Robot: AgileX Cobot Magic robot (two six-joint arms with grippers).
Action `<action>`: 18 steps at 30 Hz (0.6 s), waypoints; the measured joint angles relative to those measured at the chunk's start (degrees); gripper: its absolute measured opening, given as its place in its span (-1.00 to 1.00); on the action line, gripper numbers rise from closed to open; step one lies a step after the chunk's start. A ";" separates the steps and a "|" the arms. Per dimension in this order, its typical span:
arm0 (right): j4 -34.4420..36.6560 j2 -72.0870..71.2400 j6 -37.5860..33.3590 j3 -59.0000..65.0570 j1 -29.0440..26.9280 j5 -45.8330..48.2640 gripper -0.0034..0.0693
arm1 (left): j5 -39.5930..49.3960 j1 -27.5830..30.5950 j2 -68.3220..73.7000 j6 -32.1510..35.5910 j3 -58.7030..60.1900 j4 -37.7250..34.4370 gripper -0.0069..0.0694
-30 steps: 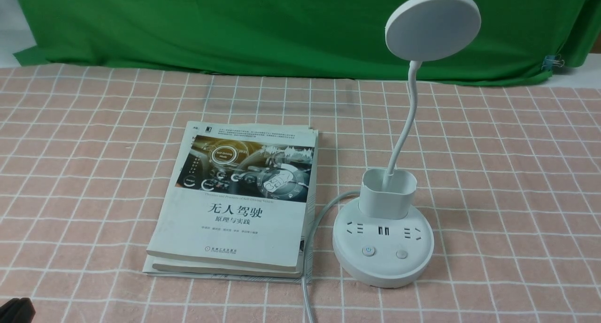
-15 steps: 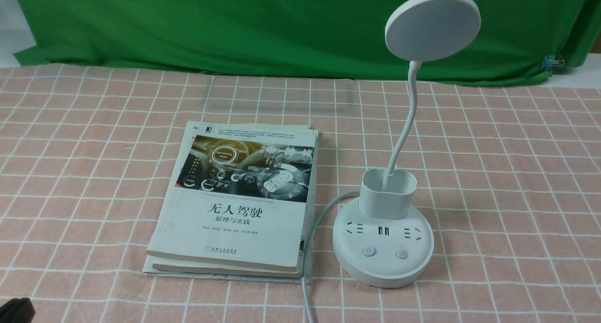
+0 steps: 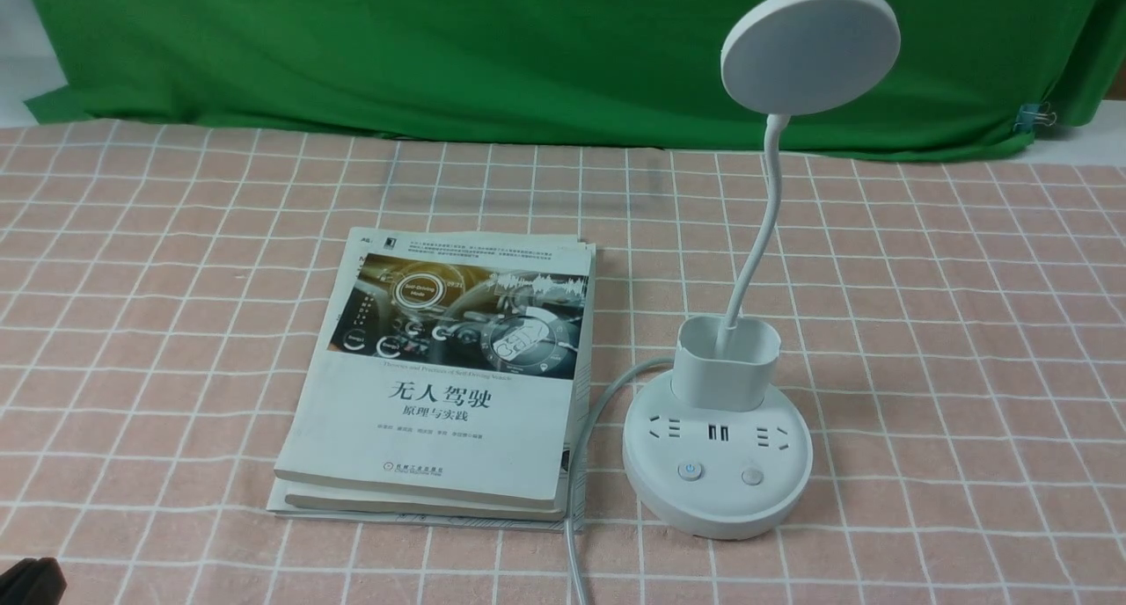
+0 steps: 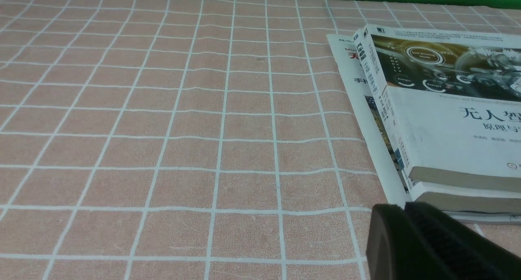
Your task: Turn off the table lamp on the pink coffee tablecloth by hand.
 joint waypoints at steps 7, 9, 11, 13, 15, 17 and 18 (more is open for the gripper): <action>0.00 0.00 0.00 0.00 0.00 0.00 -0.51 | 0.00 0.00 0.00 0.00 0.00 0.00 -0.80; 0.00 0.00 0.00 0.00 0.00 0.00 -0.50 | 0.00 0.00 0.00 0.00 0.00 0.00 -0.80; 0.00 0.00 0.00 0.00 0.00 0.00 -0.49 | 0.00 0.00 0.00 0.00 0.00 0.00 -0.80; 0.00 0.00 0.00 0.00 0.00 0.00 -0.48 | 0.00 0.00 0.00 0.00 0.00 0.00 -0.80; 0.00 0.00 0.00 0.00 0.00 0.00 -0.47 | 0.00 0.00 0.00 0.00 0.00 0.00 -0.80; 0.00 0.00 0.00 0.00 0.00 0.00 -0.47 | 0.00 0.00 0.00 0.00 0.00 0.00 -0.80; 0.00 0.00 0.00 0.00 0.00 0.00 -0.47 | 0.00 0.00 0.00 0.00 0.00 0.00 -0.80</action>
